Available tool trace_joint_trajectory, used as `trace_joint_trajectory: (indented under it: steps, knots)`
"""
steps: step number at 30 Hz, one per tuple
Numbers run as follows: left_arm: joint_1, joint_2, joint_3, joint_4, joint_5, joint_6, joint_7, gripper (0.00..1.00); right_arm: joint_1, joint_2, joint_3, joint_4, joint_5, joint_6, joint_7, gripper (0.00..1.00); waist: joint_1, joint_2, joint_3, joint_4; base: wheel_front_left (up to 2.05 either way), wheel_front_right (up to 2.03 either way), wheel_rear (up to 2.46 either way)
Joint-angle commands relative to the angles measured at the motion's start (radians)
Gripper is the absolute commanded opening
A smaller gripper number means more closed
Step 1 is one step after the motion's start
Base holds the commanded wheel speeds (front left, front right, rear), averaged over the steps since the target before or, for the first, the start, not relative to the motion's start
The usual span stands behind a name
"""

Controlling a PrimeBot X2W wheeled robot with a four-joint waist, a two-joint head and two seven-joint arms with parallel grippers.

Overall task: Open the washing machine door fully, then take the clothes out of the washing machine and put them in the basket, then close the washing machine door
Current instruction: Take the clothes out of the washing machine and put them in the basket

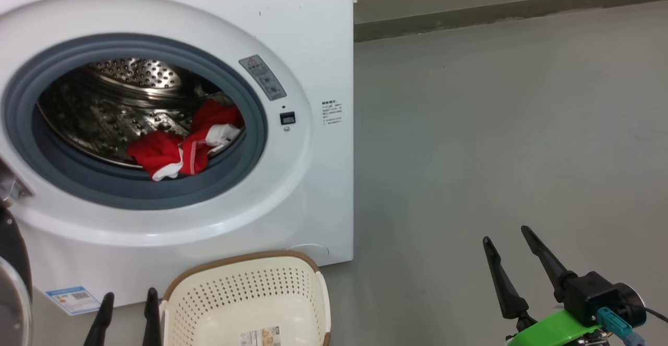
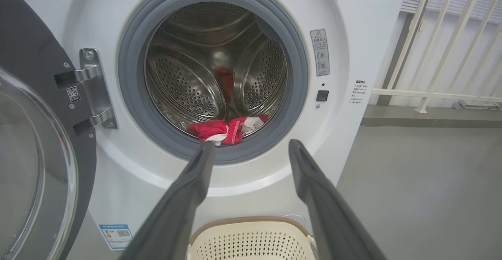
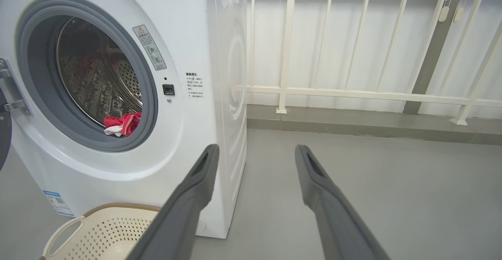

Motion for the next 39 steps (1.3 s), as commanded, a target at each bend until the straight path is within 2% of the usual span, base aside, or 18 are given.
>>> trace_joint_trajectory:
  steps: [1,23,39]
  knots:
    - [-0.027,0.013,0.029,-0.029,-0.001,-0.005,-0.010,1.00,-0.035,-0.009,0.026,-0.020,-0.001,0.003,-0.009,1.00,0.0000,-0.0001,0.001,0.001,0.72,-0.72,0.00]
    - [-0.045,0.026,0.029,-0.011,-0.005,0.000,-0.012,1.00,-0.048,-0.013,0.043,-0.011,0.004,0.003,-0.009,1.00,0.0000,-0.0001,0.010,0.010,0.09,-0.09,0.00]
    - [-0.195,0.028,0.009,0.086,-0.015,0.000,-0.011,1.00,-0.071,-0.023,0.064,-0.026,0.007,0.003,-0.009,1.00,0.0000,-0.0001,0.076,0.047,0.00,0.00,0.00]
